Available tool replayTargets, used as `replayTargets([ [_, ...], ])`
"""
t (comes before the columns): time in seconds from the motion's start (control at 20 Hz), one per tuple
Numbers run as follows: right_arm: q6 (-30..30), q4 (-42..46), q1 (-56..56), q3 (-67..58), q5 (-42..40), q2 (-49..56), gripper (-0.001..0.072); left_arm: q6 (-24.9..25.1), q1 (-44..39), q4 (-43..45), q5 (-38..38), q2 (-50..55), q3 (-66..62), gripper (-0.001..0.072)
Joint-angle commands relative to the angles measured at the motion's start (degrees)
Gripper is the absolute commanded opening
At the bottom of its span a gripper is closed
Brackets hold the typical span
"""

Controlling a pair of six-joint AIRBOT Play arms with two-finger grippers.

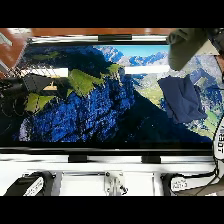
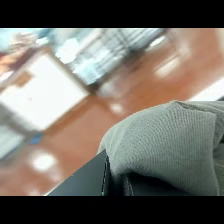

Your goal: Fold the shirts.

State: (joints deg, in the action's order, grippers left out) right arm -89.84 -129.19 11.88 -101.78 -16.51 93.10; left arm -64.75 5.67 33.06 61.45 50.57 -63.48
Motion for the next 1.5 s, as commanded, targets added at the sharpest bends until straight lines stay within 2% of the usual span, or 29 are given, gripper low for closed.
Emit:
replayTargets([
  [0.0, -0.90, 6.86, 1.64, -0.04, 0.66, 4.96, 0.0057, -0.09, -0.35, 0.00, 0.61, 0.04, 0.04, 0.0030],
  [0.1, -1.16, 9.05, 1.57, -0.07, -5.35, 7.34, 0.0058, -0.07, -0.59, 0.00, 0.61, 0.07, 0.04, 0.0030],
  [0.2, -3.93, 13.42, 1.77, -0.07, -13.68, 7.15, 0.0057, -0.07, -0.59, 0.00, 0.59, 0.07, 0.04, 0.0030],
  [0.6, -3.96, 30.32, 6.32, -0.07, -49.05, -5.92, 0.0058, -0.04, -0.59, 0.00, 0.57, 0.09, 0.04, 0.0030],
  [0.8, -2.34, 35.23, 6.34, 0.68, -64.85, -7.34, 0.0058, -0.04, -0.59, 0.00, 0.59, 0.09, 0.04, 0.0030],
  [0.9, -0.04, 35.82, 6.34, 4.76, -68.32, -6.82, 0.0058, -0.04, -0.59, 0.00, 0.83, 0.09, 0.04, 0.0030],
  [1.0, 5.35, 35.63, 6.34, 11.69, -67.87, -6.78, 0.0058, -0.02, -0.59, 0.00, 0.83, 0.09, 0.04, 0.0030],
  [1.2, 12.15, 38.82, 6.58, 21.42, -71.34, -6.78, 0.0074, 0.00, -0.59, 0.00, 0.79, 0.09, 0.04, 0.0030],
  [1.25, 13.60, 39.87, 6.64, 21.79, -72.02, -6.78, 0.0294, 0.00, -0.59, 0.02, 0.79, 0.09, 0.04, 0.0030],
  [1.3, 12.76, 40.28, 6.88, 21.79, -72.70, -7.04, 0.0571, 0.00, -0.59, 0.02, 0.79, 0.09, 0.04, 0.0030],
  [1.45, 7.02, 46.21, 6.93, 21.24, -75.58, -10.19, 0.0585, 1.27, -0.59, 1.16, 0.81, 0.09, 0.02, 0.0029],
])
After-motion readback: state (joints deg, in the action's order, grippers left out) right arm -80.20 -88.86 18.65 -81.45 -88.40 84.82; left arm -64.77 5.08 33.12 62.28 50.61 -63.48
